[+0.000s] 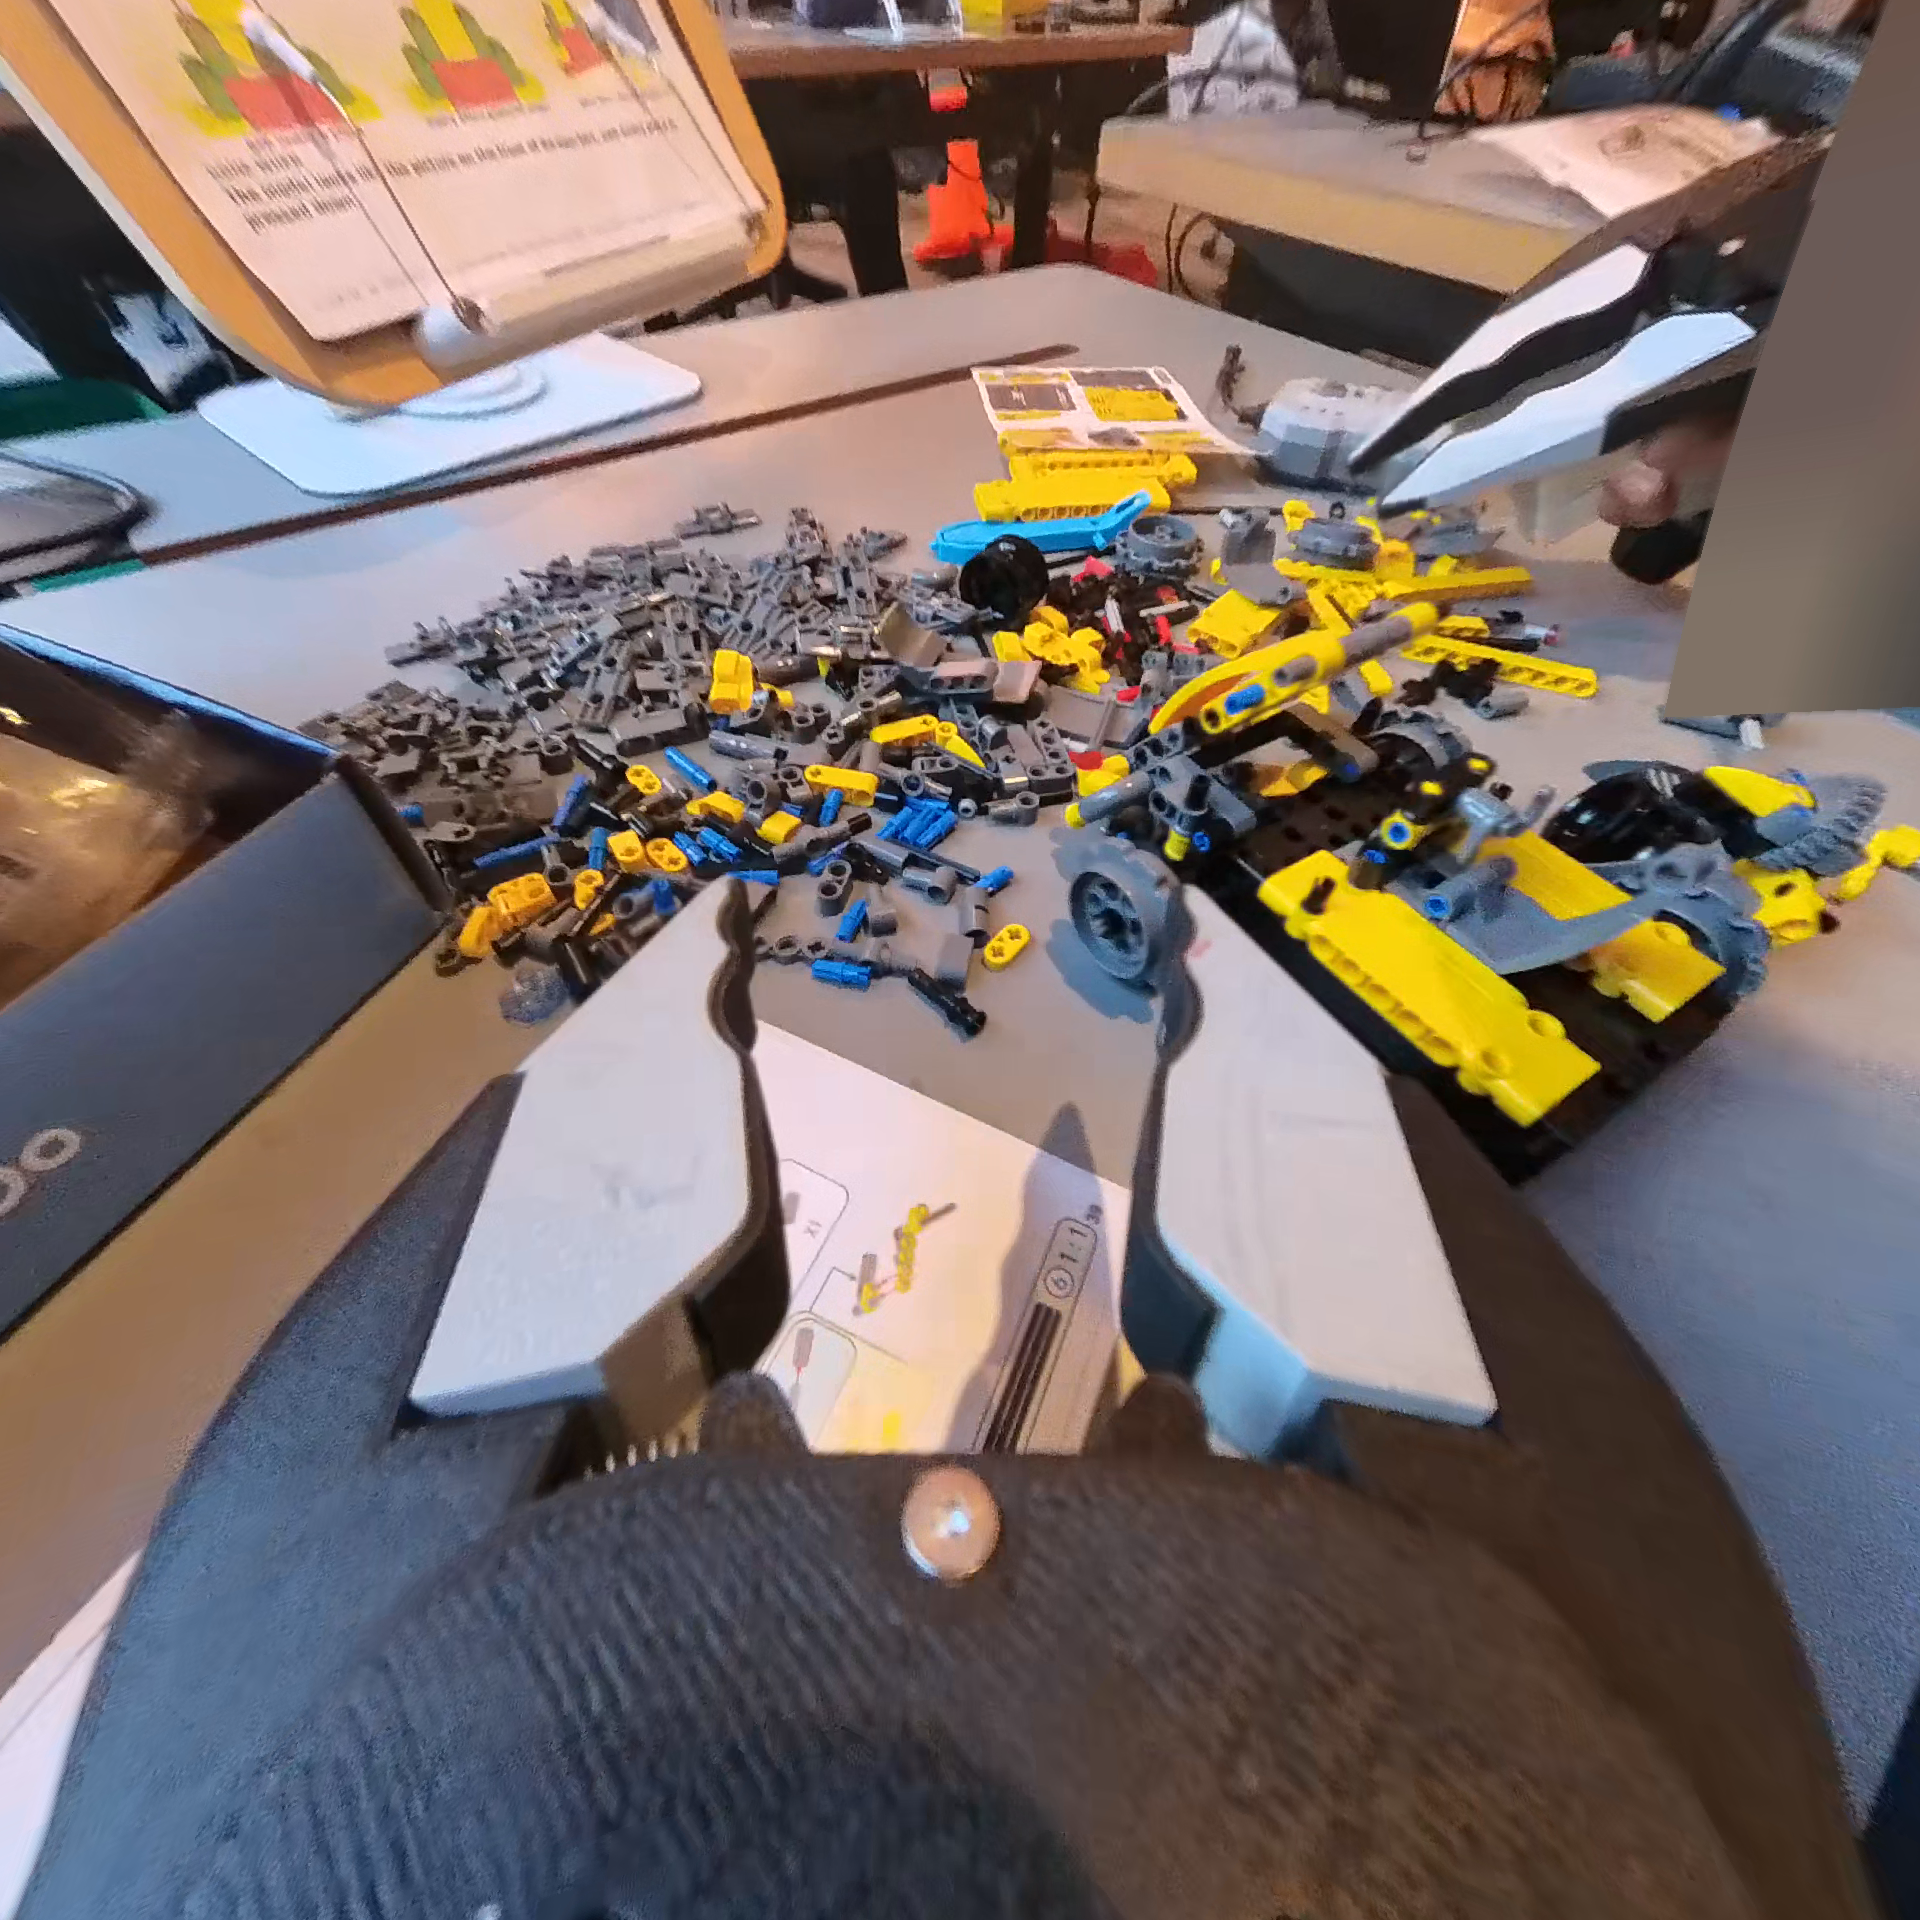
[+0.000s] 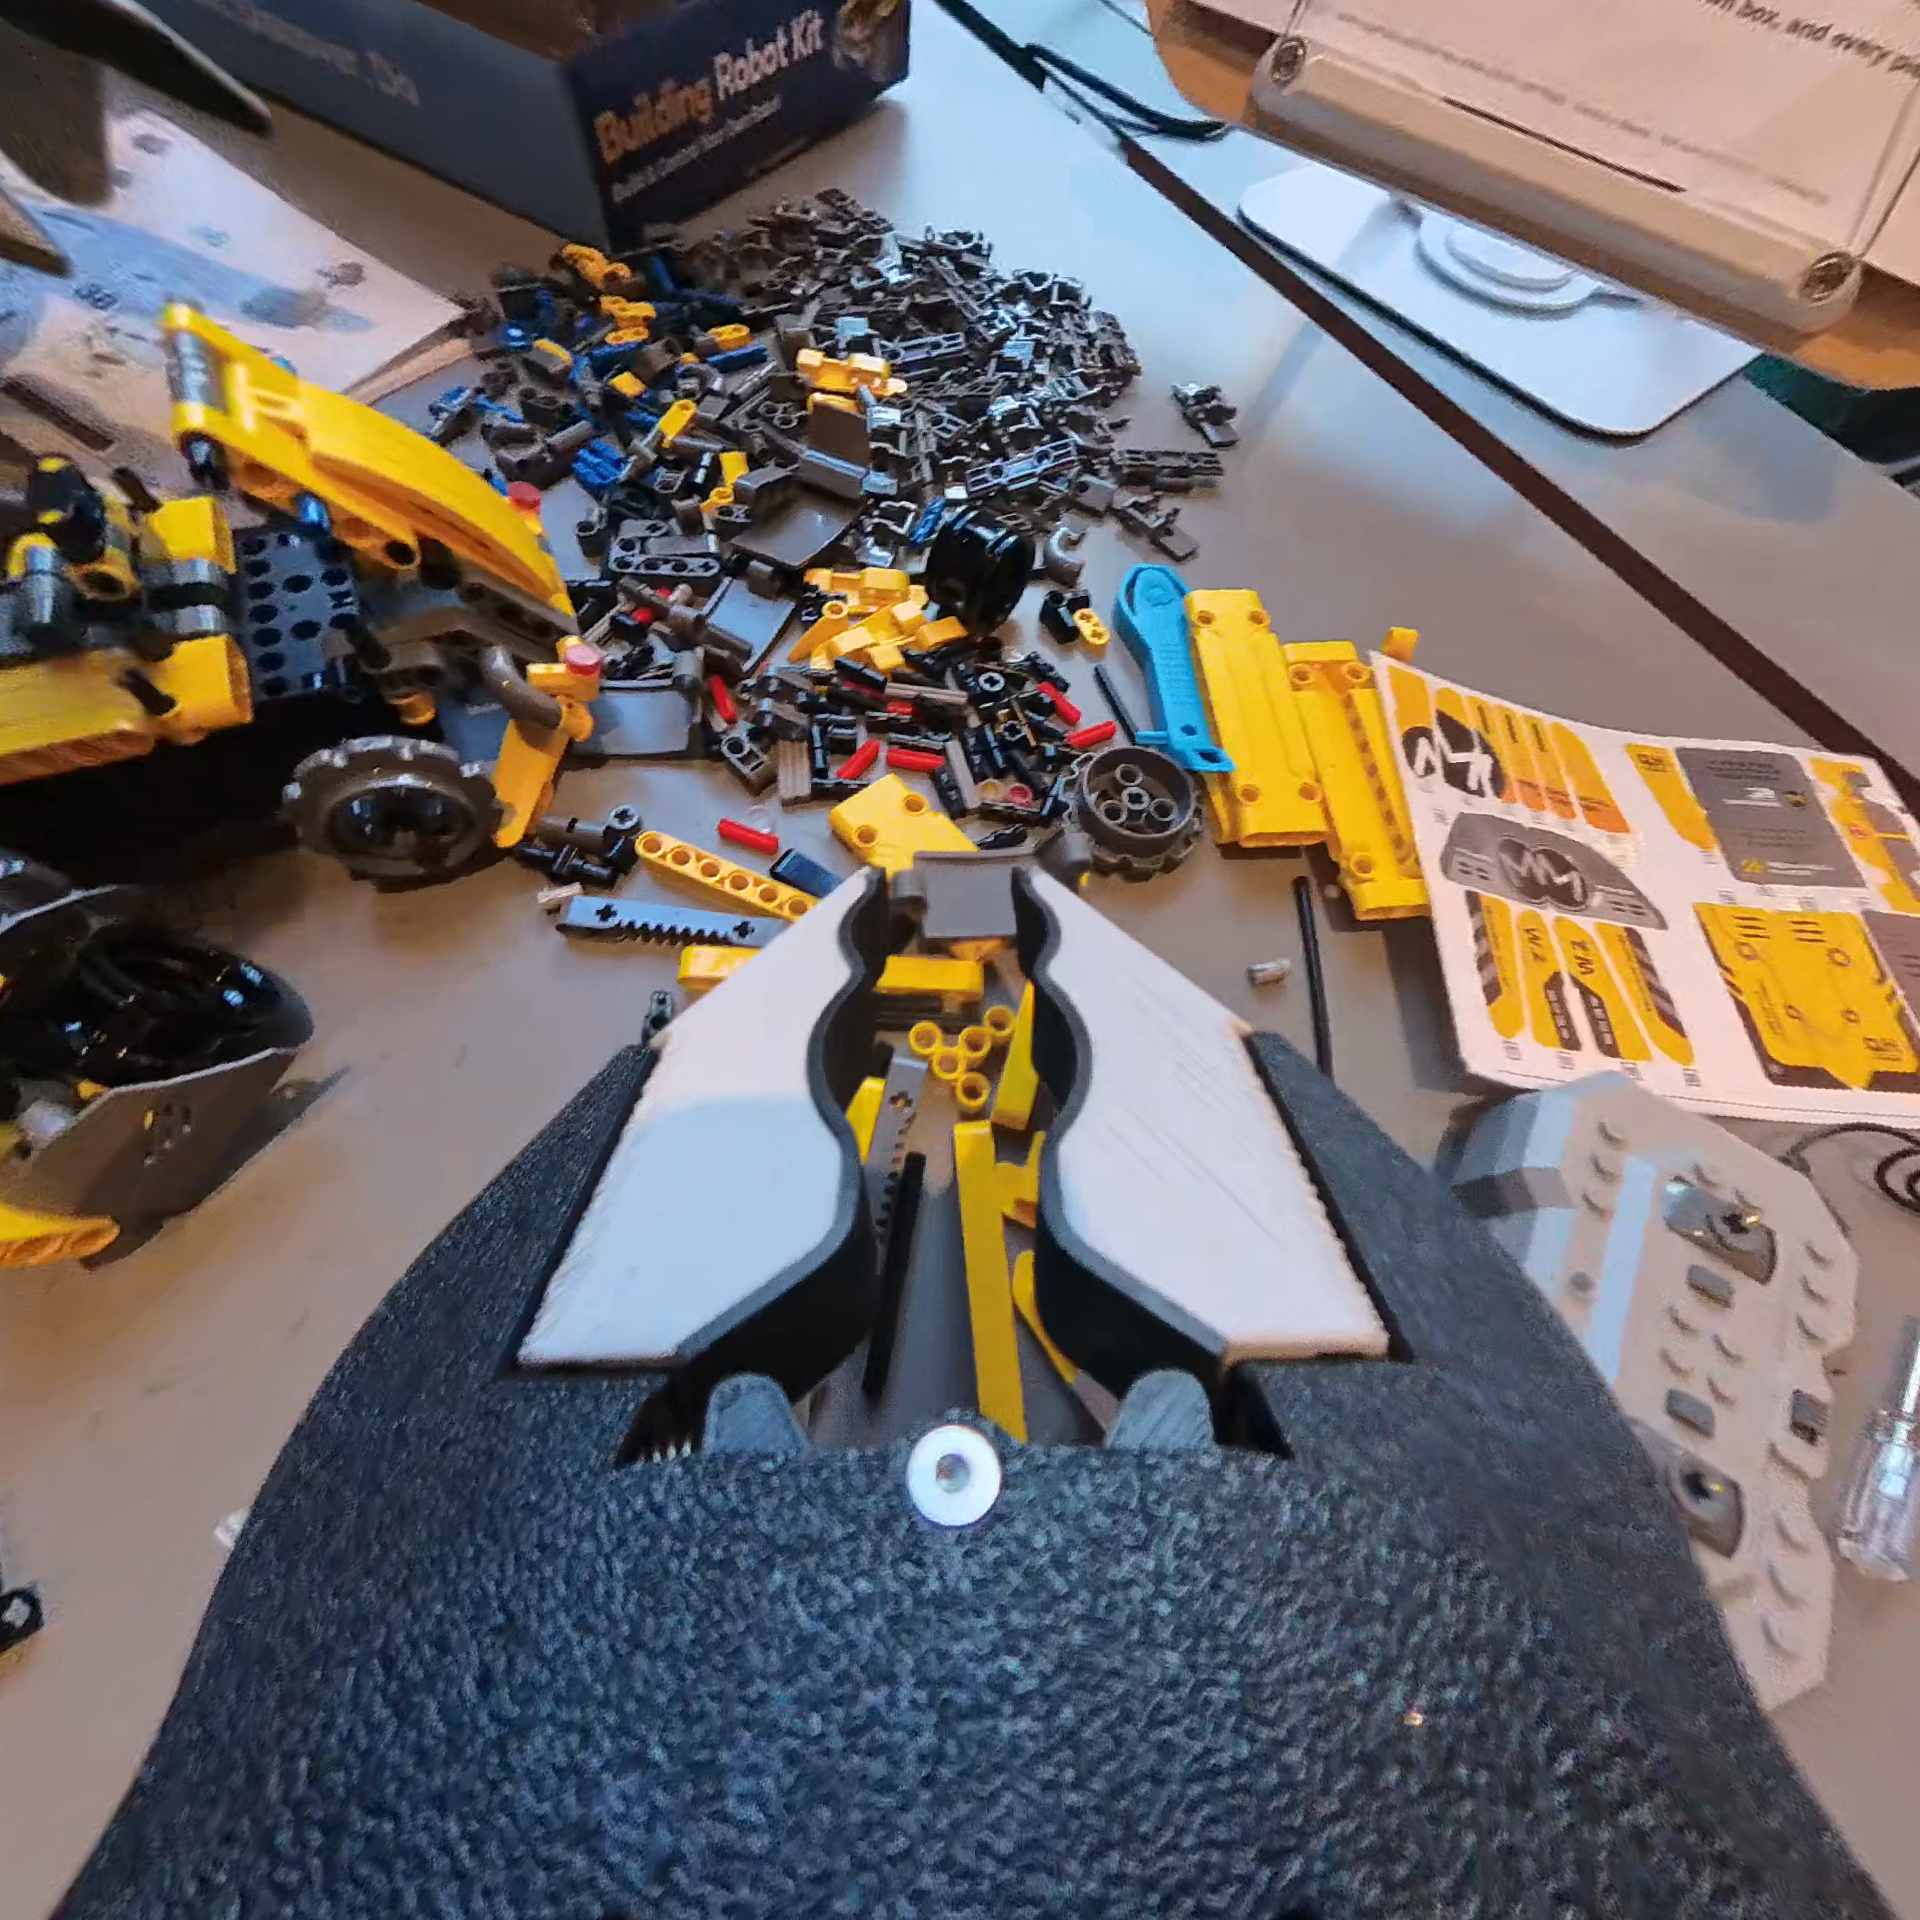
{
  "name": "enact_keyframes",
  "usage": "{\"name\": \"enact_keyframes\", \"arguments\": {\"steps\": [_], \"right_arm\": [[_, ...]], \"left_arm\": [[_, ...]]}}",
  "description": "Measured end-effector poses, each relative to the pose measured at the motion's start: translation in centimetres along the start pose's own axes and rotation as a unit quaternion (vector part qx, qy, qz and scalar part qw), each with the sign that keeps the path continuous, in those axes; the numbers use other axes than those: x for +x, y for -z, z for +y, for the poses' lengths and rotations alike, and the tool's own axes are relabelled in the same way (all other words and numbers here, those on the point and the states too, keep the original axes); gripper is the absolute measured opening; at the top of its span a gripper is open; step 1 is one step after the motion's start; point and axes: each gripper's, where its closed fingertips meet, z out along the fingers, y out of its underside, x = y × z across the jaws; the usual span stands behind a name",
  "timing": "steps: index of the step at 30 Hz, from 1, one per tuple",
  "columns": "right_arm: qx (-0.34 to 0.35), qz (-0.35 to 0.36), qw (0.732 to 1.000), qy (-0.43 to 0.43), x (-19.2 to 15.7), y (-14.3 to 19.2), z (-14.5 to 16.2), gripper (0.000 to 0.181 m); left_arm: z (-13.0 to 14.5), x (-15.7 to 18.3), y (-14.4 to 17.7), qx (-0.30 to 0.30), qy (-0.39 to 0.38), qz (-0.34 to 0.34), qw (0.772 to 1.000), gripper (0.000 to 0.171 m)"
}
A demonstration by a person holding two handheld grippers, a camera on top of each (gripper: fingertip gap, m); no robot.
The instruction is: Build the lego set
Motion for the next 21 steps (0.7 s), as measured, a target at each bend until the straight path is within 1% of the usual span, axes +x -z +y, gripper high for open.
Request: {"name": "enact_keyframes", "arguments": {"steps": [2, 5, 7, 10, 14, 16, 19, 21], "right_arm": [[0.005, -0.015, 1.0, -0.01, -0.5, 0.2, 0.4, 0.023], [0.034, -0.021, 0.999, -0.034, -0.8, 0.2, -0.2, 0.023], [0.038, -0.022, 0.998, -0.047, -0.7, -0.2, -0.3, 0.023], [0.029, -0.012, 0.998, -0.045, -0.5, -0.5, -0.1, 0.023], [0.044, 0.001, 0.998, -0.034, -0.4, -0.3, -0.4, 0.018], [0.044, -0.003, 0.999, -0.032, -0.5, -0.3, -0.4, 0.023], [0.037, -0.005, 0.999, -0.034, -0.5, -0.5, -0.1, 0.036], [0.036, -0.009, 0.999, -0.032, -0.6, -0.6, -0.1, 0.036]], "left_arm": [[-0.3, 0.0, 0.0, 0.01, -0.006, 0.001, 1.0, 0.075], [-1.1, 0.2, 0.5, 0.04, -0.018, -0.01, 0.999, 0.067], [-1.2, 0.5, 0.7, 0.047, -0.033, -0.014, 0.998, 0.06], [-1.1, 0.0, 0.8, 0.042, -0.028, -0.026, 0.998, 0.06], [-1.2, -0.7, 1.0, 0.048, -0.012, -0.035, 0.998, 0.058], [-1.2, -0.8, 1.1, 0.046, -0.021, -0.042, 0.998, 0.057], [-1.1, -1.1, 1.0, 0.042, -0.039, -0.06, 0.997, 0.055], [-1.1, -1.3, 1.1, 0.042, -0.047, -0.074, 0.995, 0.053]]}}
